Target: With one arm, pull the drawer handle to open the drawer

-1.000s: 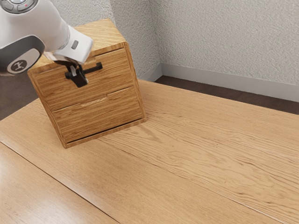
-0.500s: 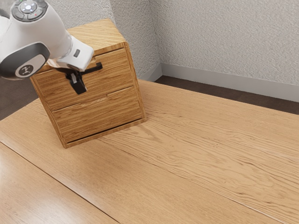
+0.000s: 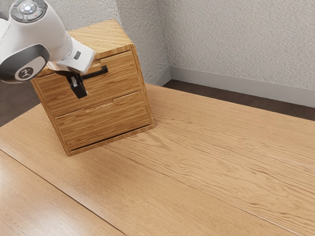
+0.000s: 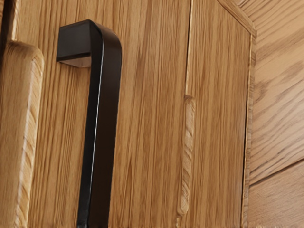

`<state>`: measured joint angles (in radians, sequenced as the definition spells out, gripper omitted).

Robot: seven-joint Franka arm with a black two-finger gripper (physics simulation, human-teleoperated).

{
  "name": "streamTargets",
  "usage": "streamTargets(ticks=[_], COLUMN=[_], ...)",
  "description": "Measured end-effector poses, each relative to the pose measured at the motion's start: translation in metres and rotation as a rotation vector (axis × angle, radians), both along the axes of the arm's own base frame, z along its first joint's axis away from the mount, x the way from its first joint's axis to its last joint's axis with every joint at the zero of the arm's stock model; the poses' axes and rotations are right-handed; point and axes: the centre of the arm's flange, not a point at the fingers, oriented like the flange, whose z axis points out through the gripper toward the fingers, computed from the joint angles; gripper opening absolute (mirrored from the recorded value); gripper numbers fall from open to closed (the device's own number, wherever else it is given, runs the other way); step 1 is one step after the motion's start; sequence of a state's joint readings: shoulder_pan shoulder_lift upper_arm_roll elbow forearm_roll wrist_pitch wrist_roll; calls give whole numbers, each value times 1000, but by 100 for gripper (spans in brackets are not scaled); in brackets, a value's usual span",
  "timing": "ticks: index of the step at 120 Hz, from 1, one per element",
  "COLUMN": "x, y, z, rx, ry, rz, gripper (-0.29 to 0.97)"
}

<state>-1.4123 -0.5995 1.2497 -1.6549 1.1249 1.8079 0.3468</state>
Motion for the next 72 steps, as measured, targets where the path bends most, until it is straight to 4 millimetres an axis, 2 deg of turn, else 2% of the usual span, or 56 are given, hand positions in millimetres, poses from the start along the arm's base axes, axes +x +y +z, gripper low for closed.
streamTargets(ticks=[17, 43, 72], x=[2, 16, 20], y=[-1, -4, 0], z=[-1, 3, -2], rx=[-1, -8, -7], ry=[0, -13, -11], rz=[-2, -10, -8], gripper=[68, 68, 68])
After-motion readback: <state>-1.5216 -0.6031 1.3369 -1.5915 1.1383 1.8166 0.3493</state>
